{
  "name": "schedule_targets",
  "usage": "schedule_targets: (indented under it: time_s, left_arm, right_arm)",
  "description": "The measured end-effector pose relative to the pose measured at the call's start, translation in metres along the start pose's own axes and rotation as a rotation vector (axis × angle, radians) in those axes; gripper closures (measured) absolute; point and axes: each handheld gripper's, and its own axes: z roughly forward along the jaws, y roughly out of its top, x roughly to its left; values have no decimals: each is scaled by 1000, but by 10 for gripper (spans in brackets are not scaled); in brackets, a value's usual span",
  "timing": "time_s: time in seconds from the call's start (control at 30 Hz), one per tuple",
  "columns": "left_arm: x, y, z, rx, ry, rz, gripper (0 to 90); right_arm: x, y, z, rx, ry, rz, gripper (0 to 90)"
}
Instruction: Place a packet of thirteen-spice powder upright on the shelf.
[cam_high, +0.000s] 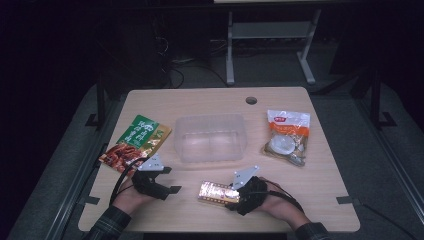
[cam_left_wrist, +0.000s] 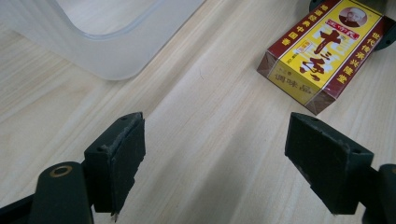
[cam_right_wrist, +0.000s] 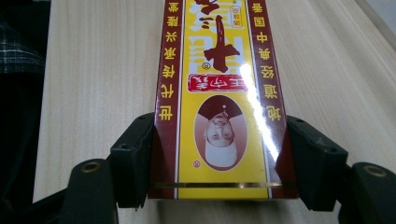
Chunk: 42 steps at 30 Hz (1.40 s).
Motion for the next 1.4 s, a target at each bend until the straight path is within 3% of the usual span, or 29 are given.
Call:
schedule_targets:
  time_s: [0.2,0.6,1.0,1.4]
  left_arm:
    - [-1,1,-2,-10,-14,12,198]
    - [-10,14,-3,-39,-103,121,190]
    - [-19,43,1,-76,-206,257,159]
    - [-32,62,14,-84,-317,338,154]
  right_arm:
    - [-1,0,-4,-2,10,25,319]
    - [-10,8,-30,-41,31,16,319]
    - [-25,34,-44,-82,67,-72,319]
    - [-23,51,-46,-119,118,-137,319]
